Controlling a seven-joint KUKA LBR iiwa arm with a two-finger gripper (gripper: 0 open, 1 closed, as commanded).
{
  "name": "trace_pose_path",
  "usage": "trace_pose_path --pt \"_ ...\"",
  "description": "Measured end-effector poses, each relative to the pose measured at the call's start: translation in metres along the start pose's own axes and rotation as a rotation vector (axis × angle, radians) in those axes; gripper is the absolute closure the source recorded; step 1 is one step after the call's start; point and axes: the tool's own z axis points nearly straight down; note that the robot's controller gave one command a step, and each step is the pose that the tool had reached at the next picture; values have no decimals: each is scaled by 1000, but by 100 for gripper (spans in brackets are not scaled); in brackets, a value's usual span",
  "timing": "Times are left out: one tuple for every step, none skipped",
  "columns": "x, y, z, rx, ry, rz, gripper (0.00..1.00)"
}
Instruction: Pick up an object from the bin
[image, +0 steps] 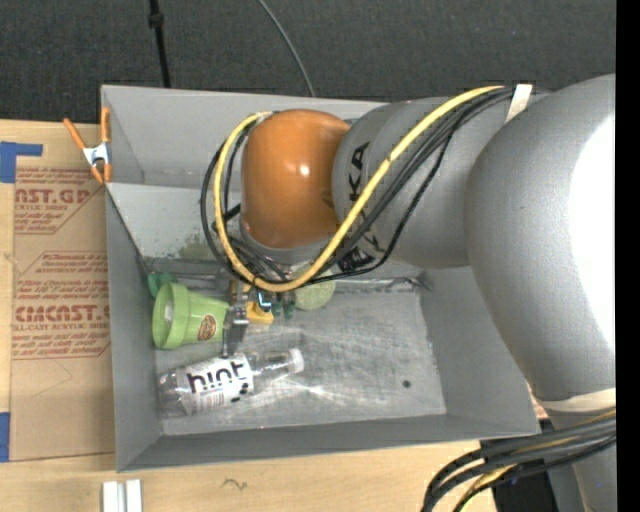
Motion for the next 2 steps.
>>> trace_pose_path --pt "-2 -1 -5 -1 -8 2 0" --pt "38 19 40 5 -50 -93 0"
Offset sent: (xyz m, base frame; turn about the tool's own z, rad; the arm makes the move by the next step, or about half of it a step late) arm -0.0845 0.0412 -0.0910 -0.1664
